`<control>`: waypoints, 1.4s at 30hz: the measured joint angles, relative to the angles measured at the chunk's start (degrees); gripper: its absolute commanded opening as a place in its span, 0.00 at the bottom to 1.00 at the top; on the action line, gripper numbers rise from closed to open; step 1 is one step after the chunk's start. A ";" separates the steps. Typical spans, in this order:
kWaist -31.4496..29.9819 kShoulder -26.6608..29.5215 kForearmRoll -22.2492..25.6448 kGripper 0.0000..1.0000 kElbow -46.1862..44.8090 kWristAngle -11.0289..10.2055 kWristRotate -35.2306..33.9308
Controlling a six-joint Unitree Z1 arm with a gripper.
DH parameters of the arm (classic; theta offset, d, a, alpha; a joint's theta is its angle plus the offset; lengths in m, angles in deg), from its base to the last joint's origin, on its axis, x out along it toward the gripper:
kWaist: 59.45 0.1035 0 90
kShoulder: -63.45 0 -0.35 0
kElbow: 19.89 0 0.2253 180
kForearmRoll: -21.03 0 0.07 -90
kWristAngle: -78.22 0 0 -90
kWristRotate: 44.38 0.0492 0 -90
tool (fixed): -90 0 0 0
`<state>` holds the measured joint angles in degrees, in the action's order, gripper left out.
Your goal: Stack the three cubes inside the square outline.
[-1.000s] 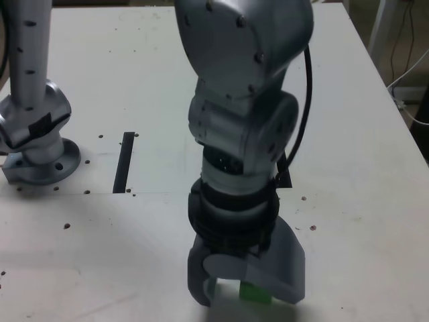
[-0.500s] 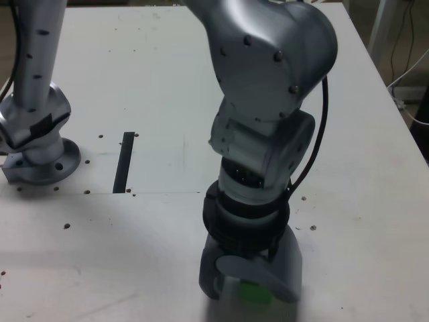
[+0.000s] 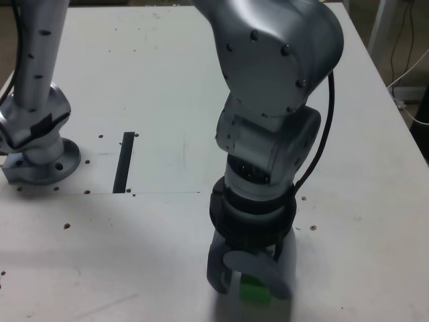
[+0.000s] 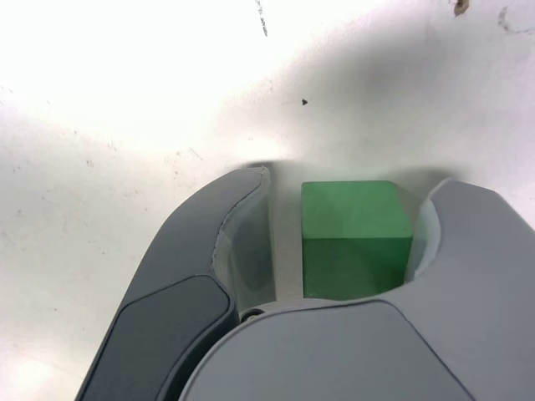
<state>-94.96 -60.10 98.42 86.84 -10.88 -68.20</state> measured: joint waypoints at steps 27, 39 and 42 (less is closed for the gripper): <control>3.31 7.73 5.08 0.08 0.34 -2.47 2.95; 19.92 12.06 16.97 0.08 7.02 -3.83 22.08; 23.37 12.07 17.76 0.08 7.68 -4.29 24.31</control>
<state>-71.59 -48.04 116.19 94.53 -15.17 -43.89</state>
